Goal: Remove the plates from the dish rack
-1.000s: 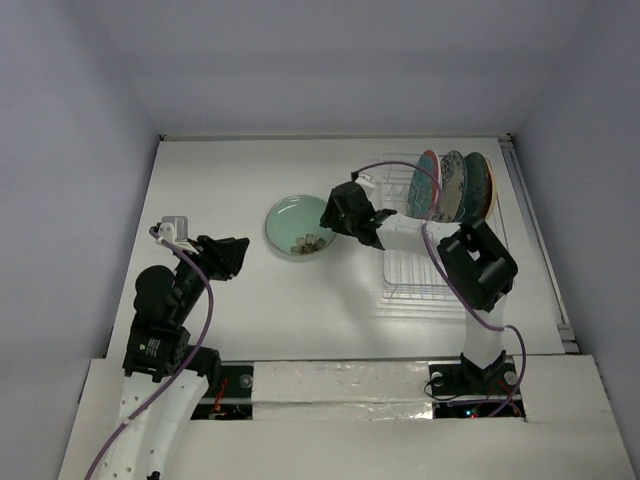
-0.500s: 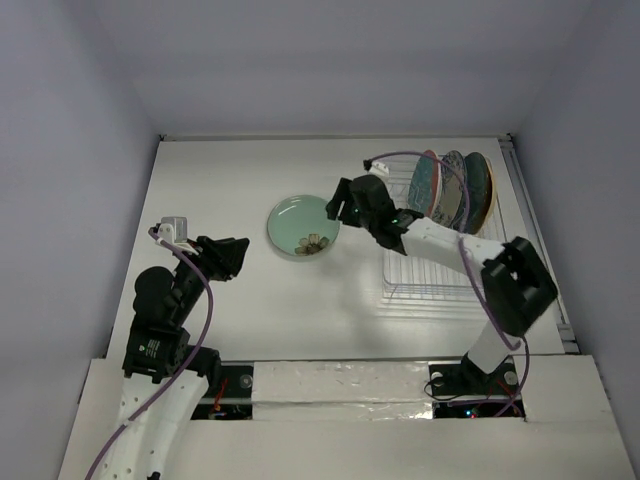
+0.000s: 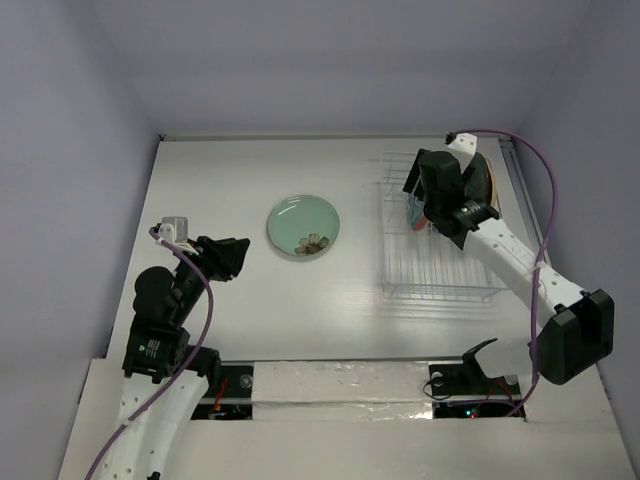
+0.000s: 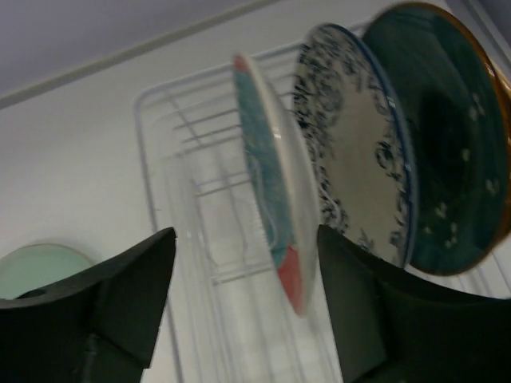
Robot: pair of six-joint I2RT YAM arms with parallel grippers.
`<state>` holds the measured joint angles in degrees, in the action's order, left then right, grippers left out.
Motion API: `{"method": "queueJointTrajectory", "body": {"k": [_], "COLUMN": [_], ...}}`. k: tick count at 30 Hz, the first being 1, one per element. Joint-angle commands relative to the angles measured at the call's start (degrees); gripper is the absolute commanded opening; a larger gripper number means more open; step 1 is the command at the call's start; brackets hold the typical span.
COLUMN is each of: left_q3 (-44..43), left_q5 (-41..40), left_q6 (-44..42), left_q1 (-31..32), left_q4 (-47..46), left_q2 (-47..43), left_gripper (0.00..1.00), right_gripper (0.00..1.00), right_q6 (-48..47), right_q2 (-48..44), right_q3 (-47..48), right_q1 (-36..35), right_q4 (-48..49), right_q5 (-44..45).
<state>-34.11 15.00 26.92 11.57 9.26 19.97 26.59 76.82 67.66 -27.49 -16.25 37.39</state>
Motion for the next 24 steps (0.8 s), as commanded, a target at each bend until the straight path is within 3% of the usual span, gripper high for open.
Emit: {"method": "queueJointTrajectory", "body": {"k": [1, 8, 9, 15, 21, 24], "left_q3": [-0.7, -0.6, -0.7, -0.7, -0.8, -0.7], "left_q5": [1.1, 0.9, 0.8, 0.8, 0.8, 0.7], "left_q6": [0.2, 0.2, 0.2, 0.1, 0.1, 0.2], "left_q1": [0.3, 0.3, 0.3, 0.3, 0.3, 0.3], "left_q4": [-3.0, -3.0, -3.1, -3.0, -3.0, -3.0], "left_q2": [0.0, 0.3, 0.3, 0.1, 0.1, 0.0], "left_gripper": [0.38, 0.38, 0.38, 0.38, 0.38, 0.38], "right_gripper": [0.80, 0.70, 0.62, 0.50, 0.13, 0.02], "right_q6": [-4.7, -8.2, -8.8, -10.1, -12.4, -13.7], "right_q2": [0.8, 5.4, 8.6, 14.6, 14.4, 14.2], "right_q3": [1.3, 5.3, 6.7, 11.5, 14.3, 16.6], "right_q1": [2.5, 6.5, 6.5, 7.0, 7.0, 7.0], "right_q4": [-6.2, -7.7, -7.7, -9.4, -10.7, -12.5], "right_q5": [5.2, 1.9, 1.5, 4.2, 5.3, 5.5]}}
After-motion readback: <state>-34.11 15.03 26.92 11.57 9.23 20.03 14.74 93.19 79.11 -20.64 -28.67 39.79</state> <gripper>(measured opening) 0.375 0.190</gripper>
